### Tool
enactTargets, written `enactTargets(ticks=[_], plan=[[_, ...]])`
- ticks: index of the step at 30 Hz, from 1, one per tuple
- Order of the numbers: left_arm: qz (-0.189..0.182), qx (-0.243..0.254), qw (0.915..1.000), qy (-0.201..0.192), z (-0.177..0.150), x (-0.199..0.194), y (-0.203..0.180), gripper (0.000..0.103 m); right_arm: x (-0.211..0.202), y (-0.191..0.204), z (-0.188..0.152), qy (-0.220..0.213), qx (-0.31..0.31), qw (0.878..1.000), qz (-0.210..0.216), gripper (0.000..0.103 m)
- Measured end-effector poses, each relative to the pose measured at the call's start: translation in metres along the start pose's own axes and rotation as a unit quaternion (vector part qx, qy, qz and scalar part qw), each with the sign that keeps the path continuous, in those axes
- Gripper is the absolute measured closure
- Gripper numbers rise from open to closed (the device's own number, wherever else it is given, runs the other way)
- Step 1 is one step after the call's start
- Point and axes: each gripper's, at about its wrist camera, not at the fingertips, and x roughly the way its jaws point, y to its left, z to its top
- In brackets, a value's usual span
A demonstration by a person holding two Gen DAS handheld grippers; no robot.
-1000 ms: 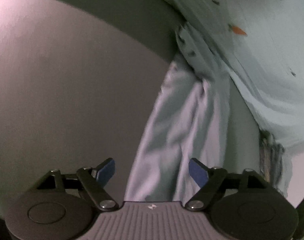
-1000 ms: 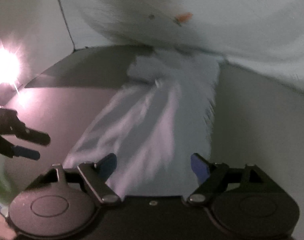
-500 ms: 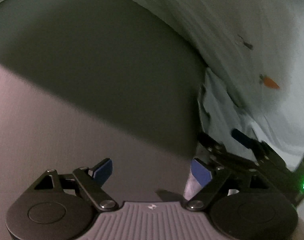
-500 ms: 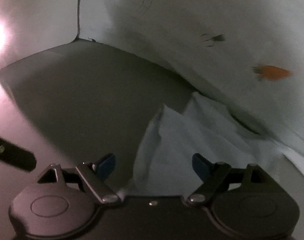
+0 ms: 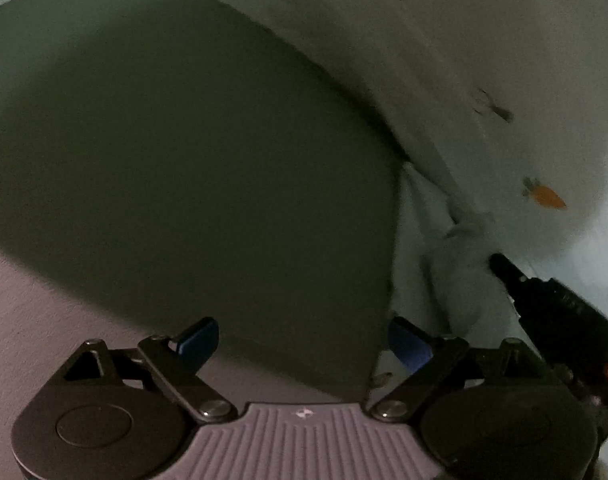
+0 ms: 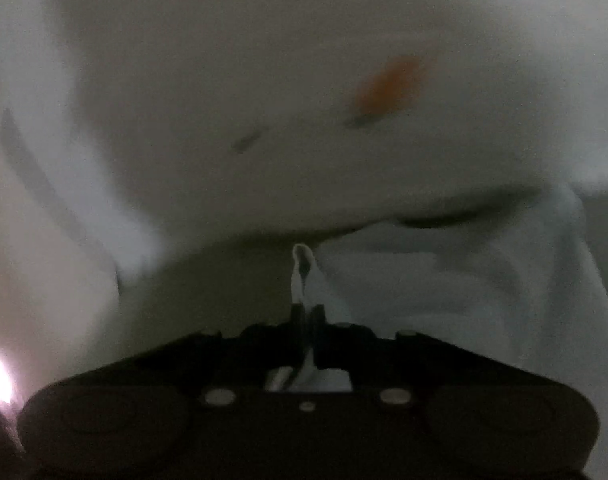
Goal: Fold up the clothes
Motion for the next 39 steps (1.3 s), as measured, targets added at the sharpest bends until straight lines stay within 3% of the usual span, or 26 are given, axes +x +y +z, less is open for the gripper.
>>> enactTargets(ticks=[1, 3, 5, 7, 10, 14, 20, 21, 22, 24, 30, 32, 33, 34, 36, 39], plan=[[0.006, 0.015, 0.9999, 0.003, -0.002, 0.004, -0.008, 0.011, -0.006, -0.018, 0.003, -0.011, 0.033, 0.999, -0.007, 0.099], [0.018, 0.046, 0.9987, 0.01, -0.007, 0.012, -0.023, 0.011, -0.011, -0.047, 0.002, -0.019, 0.045, 0.997, -0.063, 0.097], [0.029, 0.072, 0.9968, 0.019, -0.015, 0.02, -0.038, 0.011, -0.01, -0.063, -0.001, 0.003, 0.035, 0.994, -0.102, 0.094], [0.036, 0.089, 0.995, 0.026, -0.024, 0.026, -0.051, 0.011, -0.014, -0.069, -0.005, 0.014, 0.02, 0.991, -0.13, 0.073], [0.031, 0.108, 0.993, 0.038, -0.037, 0.027, -0.063, 0.011, -0.038, -0.061, -0.007, -0.003, -0.012, 0.989, -0.146, 0.057], [0.023, 0.118, 0.9915, 0.049, -0.061, 0.019, -0.077, 0.011, -0.083, -0.056, -0.02, -0.025, -0.028, 0.989, -0.142, 0.049], [0.014, 0.116, 0.9919, 0.051, -0.08, 0.005, -0.078, 0.011, -0.102, -0.024, -0.042, -0.036, -0.036, 0.996, -0.067, 0.049], [0.013, 0.116, 0.9919, 0.05, -0.082, 0.003, -0.078, 0.011, -0.101, -0.015, -0.044, -0.036, -0.043, 0.997, -0.055, 0.044], [0.012, 0.116, 0.9919, 0.049, -0.084, 0.001, -0.078, 0.011, -0.098, -0.009, -0.047, -0.036, -0.051, 0.997, -0.053, 0.032], [0.011, 0.117, 0.992, 0.048, -0.088, -0.003, -0.077, 0.011, -0.091, 0.002, -0.05, -0.038, -0.063, 0.996, -0.056, 0.026], [0.007, 0.118, 0.992, 0.043, -0.1, -0.016, -0.075, 0.011, -0.073, -0.003, -0.047, -0.027, -0.043, 0.997, -0.053, 0.03], [0.006, 0.114, 0.9924, 0.045, -0.099, -0.015, -0.074, 0.011, -0.068, -0.007, -0.049, -0.022, -0.048, 0.995, -0.086, 0.05], [0.006, 0.11, 0.9927, 0.048, -0.097, -0.012, -0.073, 0.011, -0.065, -0.012, -0.051, -0.017, -0.042, 0.993, -0.111, 0.071], [0.006, 0.108, 0.9928, 0.052, -0.095, -0.009, -0.072, 0.011, -0.062, -0.016, -0.052, -0.012, -0.036, 0.99, -0.135, 0.078], [0.007, 0.105, 0.9927, 0.059, -0.091, -0.002, -0.07, 0.011, -0.054, -0.034, -0.056, 0.015, 0.002, 0.987, -0.158, 0.08], [0.013, 0.108, 0.9917, 0.069, -0.09, 0.007, -0.067, 0.011, -0.044, -0.041, -0.068, 0.043, -0.038, 0.979, -0.194, 0.081]])
